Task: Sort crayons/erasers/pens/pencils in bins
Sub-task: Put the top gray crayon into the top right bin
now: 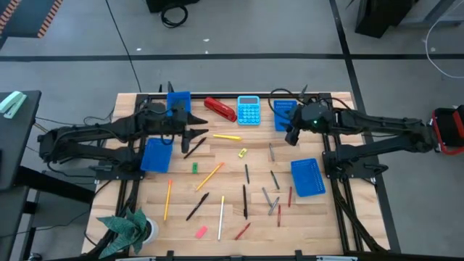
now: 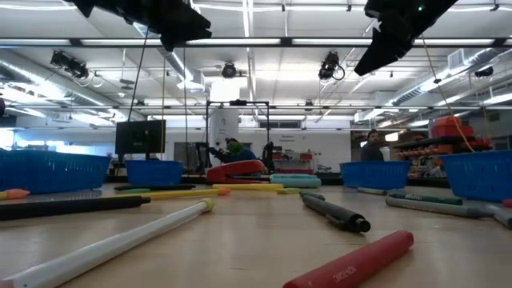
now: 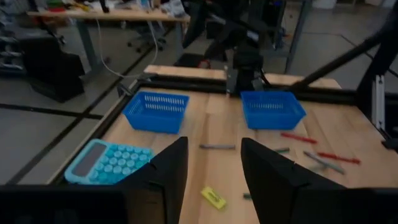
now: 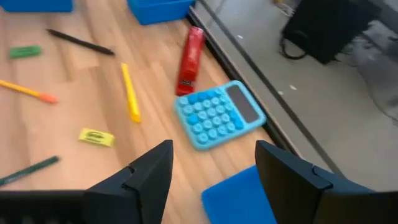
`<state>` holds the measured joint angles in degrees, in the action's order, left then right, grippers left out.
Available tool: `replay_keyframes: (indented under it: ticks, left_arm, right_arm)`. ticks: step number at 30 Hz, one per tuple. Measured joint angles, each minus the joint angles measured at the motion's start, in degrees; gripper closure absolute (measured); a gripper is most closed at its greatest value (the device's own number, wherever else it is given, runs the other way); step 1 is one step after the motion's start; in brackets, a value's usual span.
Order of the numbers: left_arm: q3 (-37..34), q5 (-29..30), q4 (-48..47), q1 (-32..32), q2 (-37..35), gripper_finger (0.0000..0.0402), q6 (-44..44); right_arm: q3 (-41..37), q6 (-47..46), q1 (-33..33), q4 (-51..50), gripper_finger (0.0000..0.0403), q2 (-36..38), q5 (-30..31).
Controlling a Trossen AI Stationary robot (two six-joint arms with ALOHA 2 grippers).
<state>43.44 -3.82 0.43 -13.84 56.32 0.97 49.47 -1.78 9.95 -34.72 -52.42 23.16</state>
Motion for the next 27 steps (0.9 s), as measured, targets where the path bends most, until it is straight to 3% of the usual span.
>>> replay_keyframes:
  ticks: [6,10,15,20,27]
  left_arm:
    - [0.0,-0.1,8.6,1.2,3.6,0.0269,2.7]
    - [-0.3,0.0,8.8,1.3,4.4,0.0284,2.7]
    - [-4.4,-0.1,15.3,0.7,4.4,0.0297,2.4]
    - [-9.6,0.1,25.6,-1.1,4.4,0.0305,-0.4]
    - [-11.0,0.0,25.9,-1.8,4.5,0.0306,-1.8]
  right_arm:
    - [0.0,-5.2,-1.5,-0.4,0.0169,-0.3,0.5]
    - [0.0,-9.8,-2.0,-1.0,0.0169,-0.5,1.7]
    - [0.0,-14.0,-0.4,-6.9,0.0169,-1.9,0.2]
    - [0.0,-16.8,2.5,-10.2,0.0170,-5.0,-6.0]
    - [0.0,-25.9,3.8,-11.7,0.0170,-14.4,-13.4]
